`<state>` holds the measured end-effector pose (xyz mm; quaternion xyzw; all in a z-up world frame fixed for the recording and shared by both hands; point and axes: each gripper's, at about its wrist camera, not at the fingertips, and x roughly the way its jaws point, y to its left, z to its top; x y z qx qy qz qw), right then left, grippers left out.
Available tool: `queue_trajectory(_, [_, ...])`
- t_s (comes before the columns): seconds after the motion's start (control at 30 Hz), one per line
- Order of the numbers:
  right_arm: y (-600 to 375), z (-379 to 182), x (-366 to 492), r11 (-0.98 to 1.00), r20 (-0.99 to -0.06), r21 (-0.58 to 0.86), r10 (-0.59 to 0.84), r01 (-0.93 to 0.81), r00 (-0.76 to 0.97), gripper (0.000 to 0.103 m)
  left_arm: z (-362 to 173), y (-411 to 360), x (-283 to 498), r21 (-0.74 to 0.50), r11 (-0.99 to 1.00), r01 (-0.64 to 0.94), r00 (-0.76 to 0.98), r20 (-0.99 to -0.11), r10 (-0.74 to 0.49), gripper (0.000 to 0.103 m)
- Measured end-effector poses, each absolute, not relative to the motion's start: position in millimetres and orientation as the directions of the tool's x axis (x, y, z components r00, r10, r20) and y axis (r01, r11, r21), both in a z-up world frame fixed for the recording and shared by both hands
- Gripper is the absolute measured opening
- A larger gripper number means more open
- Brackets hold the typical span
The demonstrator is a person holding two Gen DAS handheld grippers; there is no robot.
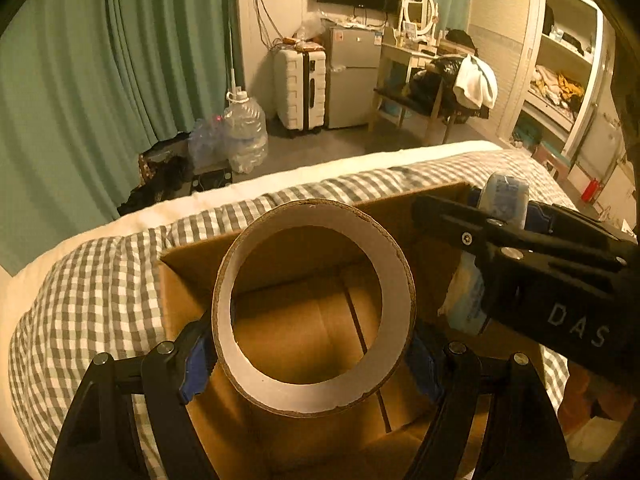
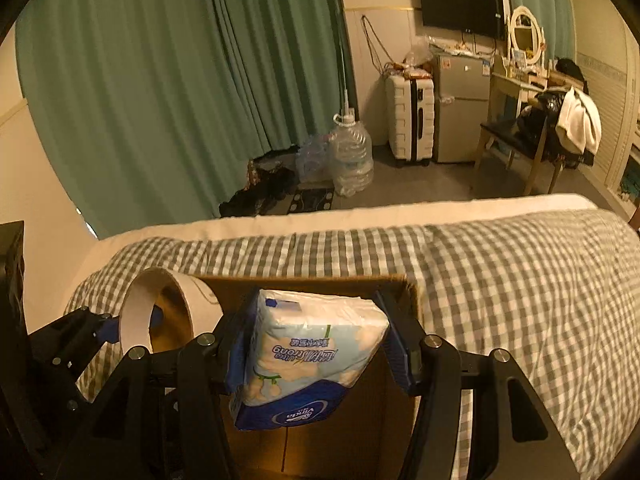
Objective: Organize objects
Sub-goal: 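Carry the tape roll and tissue pack over the box and release both, then move both tools back toward the remaining items beside the box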
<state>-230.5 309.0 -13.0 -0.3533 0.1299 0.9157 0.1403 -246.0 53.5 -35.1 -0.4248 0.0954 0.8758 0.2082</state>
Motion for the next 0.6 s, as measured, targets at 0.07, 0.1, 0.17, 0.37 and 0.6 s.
queue_trajectory(0.07, [311.7, -19.2, -230.9, -0.926, -0.689, 0.148, 0.156, -0.349, -0.708, 0.055, -40.7, 54.7, -247.1, -0.013, -0.894, -0.447, -0.545, -0.789, 0.284, 0.081])
queue_trajectory(0.1, [313.1, -20.4, -230.6, -0.925, -0.690, 0.147, 0.159, -0.351, -0.706, 0.055, -42.6, 55.0, -246.8, -0.015, -0.893, -0.449, -0.542, -0.791, 0.285, 0.081])
queue_trajectory(0.17, [315.1, -20.2, -229.3, -0.924, -0.687, 0.155, 0.155, -0.350, -0.710, 0.056, -45.2, 56.7, -245.9, -0.015, -0.890, -0.455, -0.539, -0.791, 0.289, 0.081])
queue_trajectory(0.37, [316.6, -10.2, -223.2, -0.921, -0.670, 0.170, 0.152, -0.350, -0.727, 0.058, -45.2, 57.9, -241.7, 0.007, -0.895, -0.445, -0.531, -0.807, 0.258, 0.089])
queue_trajectory(0.6, [310.1, 30.8, -206.5, -0.916, -0.620, 0.113, 0.237, -0.385, -0.748, 0.080, -9.2, 49.5, -221.1, 0.012, -0.902, -0.431, -0.567, -0.781, 0.260, 0.099])
